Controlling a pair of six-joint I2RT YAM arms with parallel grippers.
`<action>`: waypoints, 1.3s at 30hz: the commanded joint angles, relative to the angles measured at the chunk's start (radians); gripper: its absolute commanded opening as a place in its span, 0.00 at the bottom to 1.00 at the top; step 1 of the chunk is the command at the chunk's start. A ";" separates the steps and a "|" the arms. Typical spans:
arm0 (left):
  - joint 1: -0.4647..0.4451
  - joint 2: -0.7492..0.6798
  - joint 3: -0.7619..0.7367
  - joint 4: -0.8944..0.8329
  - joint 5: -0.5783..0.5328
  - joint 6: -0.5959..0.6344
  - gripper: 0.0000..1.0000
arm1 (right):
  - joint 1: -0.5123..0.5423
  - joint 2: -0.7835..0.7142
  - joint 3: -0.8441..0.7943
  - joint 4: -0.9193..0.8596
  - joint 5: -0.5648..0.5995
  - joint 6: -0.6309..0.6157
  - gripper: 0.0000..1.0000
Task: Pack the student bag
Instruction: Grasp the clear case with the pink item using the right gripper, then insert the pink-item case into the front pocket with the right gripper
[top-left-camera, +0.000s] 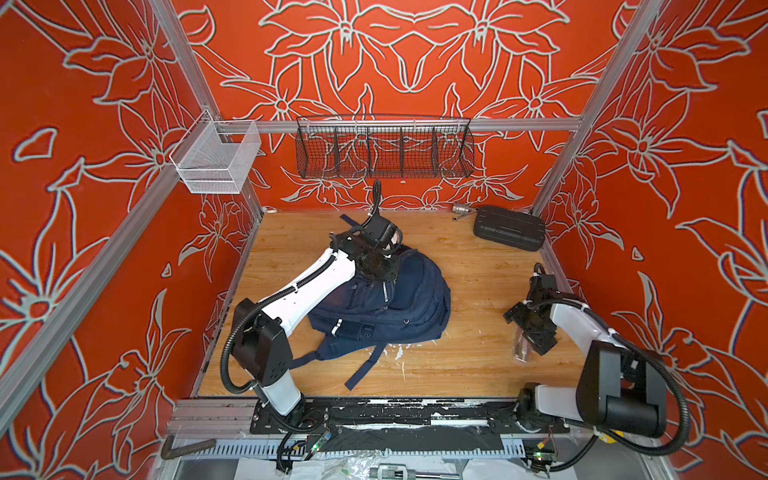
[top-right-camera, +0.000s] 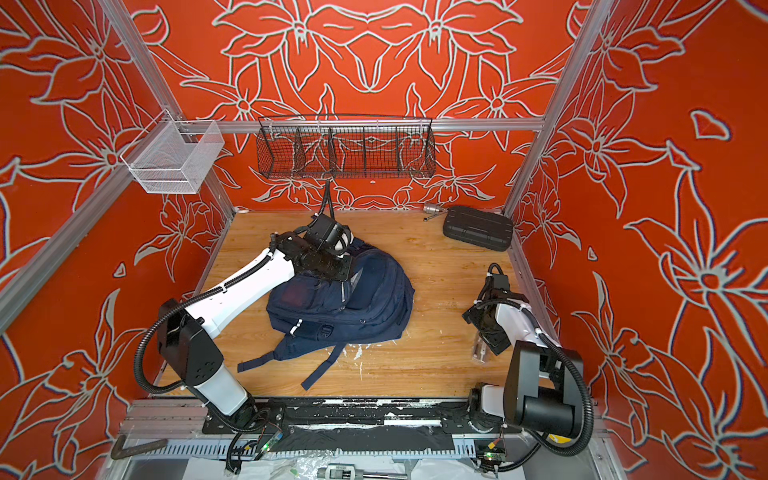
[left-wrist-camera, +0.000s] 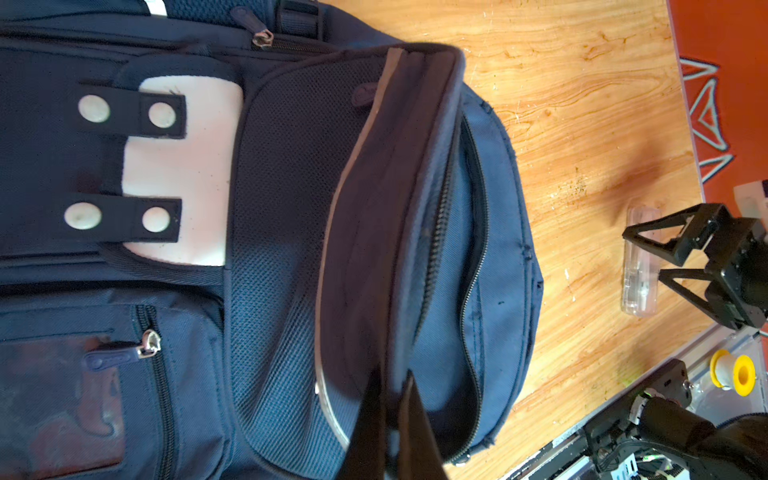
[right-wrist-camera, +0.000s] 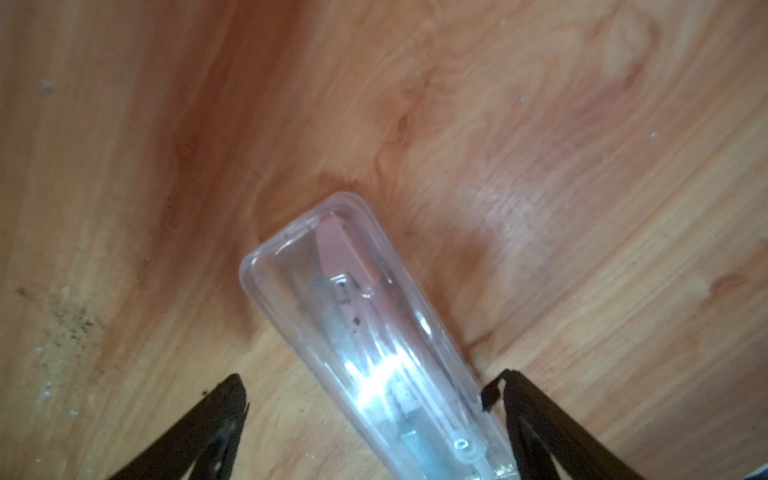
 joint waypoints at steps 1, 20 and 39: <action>0.019 -0.001 0.027 0.011 -0.035 0.024 0.00 | -0.004 -0.010 -0.028 -0.011 -0.004 -0.017 0.97; 0.022 -0.031 0.025 0.004 -0.026 0.003 0.00 | 0.189 0.155 0.031 0.123 -0.150 0.021 0.68; 0.022 -0.097 -0.019 -0.011 -0.039 -0.013 0.00 | 0.289 0.064 0.144 0.165 -0.243 -0.053 0.48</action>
